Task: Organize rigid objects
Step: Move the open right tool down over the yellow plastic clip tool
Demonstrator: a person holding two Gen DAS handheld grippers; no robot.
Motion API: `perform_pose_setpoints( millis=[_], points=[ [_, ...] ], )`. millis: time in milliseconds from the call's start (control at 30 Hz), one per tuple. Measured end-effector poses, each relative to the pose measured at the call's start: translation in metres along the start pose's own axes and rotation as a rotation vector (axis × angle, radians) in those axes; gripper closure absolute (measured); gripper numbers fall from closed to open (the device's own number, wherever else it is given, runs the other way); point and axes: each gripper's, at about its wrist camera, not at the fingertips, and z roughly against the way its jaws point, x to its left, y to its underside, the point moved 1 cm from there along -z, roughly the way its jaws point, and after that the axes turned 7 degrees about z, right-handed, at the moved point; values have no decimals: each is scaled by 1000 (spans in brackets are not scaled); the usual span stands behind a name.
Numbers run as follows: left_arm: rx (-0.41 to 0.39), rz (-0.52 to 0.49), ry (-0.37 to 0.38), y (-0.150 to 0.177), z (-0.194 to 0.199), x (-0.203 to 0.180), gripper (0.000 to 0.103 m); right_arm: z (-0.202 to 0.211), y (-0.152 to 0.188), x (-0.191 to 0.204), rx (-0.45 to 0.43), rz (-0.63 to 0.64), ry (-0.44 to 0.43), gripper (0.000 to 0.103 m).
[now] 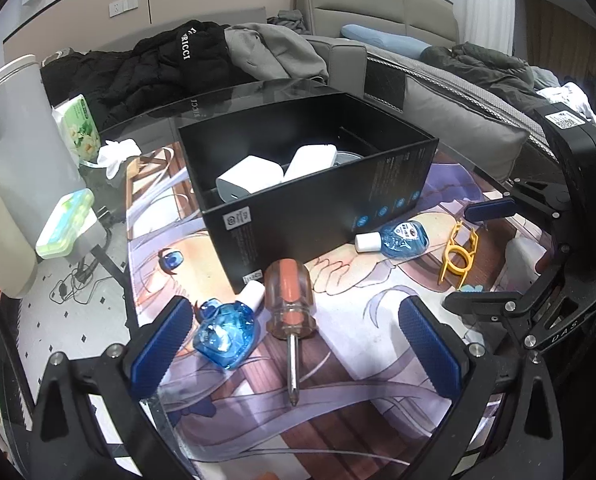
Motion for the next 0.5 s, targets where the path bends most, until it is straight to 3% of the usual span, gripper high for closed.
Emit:
perform_pose_setpoints(
  millis=[500],
  points=[
    [15,14,2,-1,-9,0,0,0,1,1,-23,-31,16,1]
  ],
)
